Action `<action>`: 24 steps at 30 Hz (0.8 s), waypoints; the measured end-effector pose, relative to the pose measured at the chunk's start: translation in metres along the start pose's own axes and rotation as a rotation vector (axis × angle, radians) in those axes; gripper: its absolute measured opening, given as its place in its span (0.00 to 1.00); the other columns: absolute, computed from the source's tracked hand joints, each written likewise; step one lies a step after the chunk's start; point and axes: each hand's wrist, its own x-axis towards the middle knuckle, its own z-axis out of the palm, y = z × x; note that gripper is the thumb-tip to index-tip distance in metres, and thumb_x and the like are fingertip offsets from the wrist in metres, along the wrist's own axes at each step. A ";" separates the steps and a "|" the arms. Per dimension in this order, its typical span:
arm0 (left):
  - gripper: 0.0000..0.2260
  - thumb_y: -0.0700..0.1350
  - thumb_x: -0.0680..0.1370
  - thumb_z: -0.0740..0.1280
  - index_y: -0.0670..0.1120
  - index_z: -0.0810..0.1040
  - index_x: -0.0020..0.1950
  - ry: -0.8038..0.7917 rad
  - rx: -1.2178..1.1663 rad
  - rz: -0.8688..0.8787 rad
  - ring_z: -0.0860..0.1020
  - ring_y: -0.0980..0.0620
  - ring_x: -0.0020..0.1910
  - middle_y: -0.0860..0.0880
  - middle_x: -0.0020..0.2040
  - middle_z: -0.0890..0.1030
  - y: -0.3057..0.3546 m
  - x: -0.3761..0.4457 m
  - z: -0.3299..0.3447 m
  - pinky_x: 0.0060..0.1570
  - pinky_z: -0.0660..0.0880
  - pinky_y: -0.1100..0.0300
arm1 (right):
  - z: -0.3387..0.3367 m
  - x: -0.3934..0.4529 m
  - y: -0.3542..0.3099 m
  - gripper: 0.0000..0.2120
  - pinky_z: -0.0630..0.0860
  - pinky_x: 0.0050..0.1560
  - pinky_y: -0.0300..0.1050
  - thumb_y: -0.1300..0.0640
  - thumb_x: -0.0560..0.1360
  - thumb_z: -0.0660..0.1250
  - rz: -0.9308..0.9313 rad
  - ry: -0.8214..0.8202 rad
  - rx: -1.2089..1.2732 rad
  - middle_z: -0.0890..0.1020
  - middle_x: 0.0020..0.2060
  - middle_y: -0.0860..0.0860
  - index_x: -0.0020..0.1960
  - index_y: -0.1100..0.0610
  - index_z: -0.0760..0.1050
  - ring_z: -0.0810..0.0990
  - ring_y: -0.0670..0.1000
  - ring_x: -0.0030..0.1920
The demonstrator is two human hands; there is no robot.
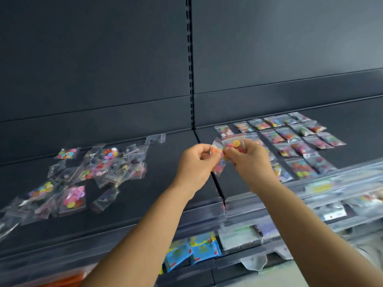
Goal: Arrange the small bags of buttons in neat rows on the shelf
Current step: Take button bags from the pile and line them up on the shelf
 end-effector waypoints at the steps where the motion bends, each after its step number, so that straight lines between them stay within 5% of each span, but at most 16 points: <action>1: 0.04 0.44 0.76 0.68 0.45 0.82 0.48 -0.004 0.021 0.015 0.81 0.53 0.39 0.47 0.42 0.84 0.005 0.003 0.019 0.47 0.79 0.54 | -0.019 0.007 0.005 0.08 0.68 0.30 0.43 0.57 0.73 0.68 -0.002 0.013 -0.002 0.75 0.28 0.52 0.40 0.63 0.75 0.69 0.49 0.28; 3: 0.06 0.45 0.77 0.67 0.45 0.82 0.46 -0.010 0.072 0.043 0.81 0.53 0.39 0.49 0.41 0.84 0.015 0.009 0.058 0.44 0.78 0.57 | -0.056 0.021 0.016 0.10 0.71 0.32 0.48 0.57 0.73 0.68 0.005 0.030 -0.012 0.75 0.29 0.53 0.41 0.64 0.74 0.71 0.49 0.30; 7: 0.03 0.40 0.76 0.68 0.47 0.80 0.44 -0.035 0.115 0.059 0.77 0.63 0.32 0.54 0.37 0.81 0.030 0.023 0.124 0.35 0.74 0.71 | -0.121 0.043 0.035 0.10 0.67 0.29 0.41 0.58 0.73 0.69 0.016 0.052 -0.006 0.73 0.27 0.51 0.41 0.65 0.74 0.69 0.47 0.27; 14: 0.03 0.43 0.76 0.68 0.48 0.80 0.43 -0.063 0.163 0.041 0.81 0.52 0.38 0.49 0.40 0.83 0.041 0.045 0.209 0.43 0.80 0.54 | -0.191 0.074 0.067 0.09 0.70 0.33 0.44 0.53 0.76 0.65 0.076 0.078 0.025 0.78 0.32 0.51 0.45 0.59 0.74 0.72 0.49 0.31; 19: 0.02 0.42 0.77 0.67 0.47 0.79 0.45 -0.098 0.172 0.054 0.81 0.49 0.41 0.48 0.41 0.83 0.041 0.067 0.239 0.44 0.79 0.53 | -0.214 0.092 0.079 0.11 0.73 0.36 0.47 0.54 0.78 0.59 0.161 0.116 0.054 0.76 0.34 0.54 0.49 0.62 0.73 0.74 0.51 0.34; 24: 0.02 0.42 0.76 0.67 0.48 0.78 0.45 -0.103 0.219 0.088 0.81 0.51 0.40 0.51 0.39 0.82 0.037 0.086 0.260 0.43 0.80 0.53 | -0.234 0.108 0.089 0.09 0.73 0.40 0.50 0.56 0.75 0.65 0.121 0.179 0.050 0.79 0.36 0.61 0.41 0.61 0.78 0.73 0.53 0.35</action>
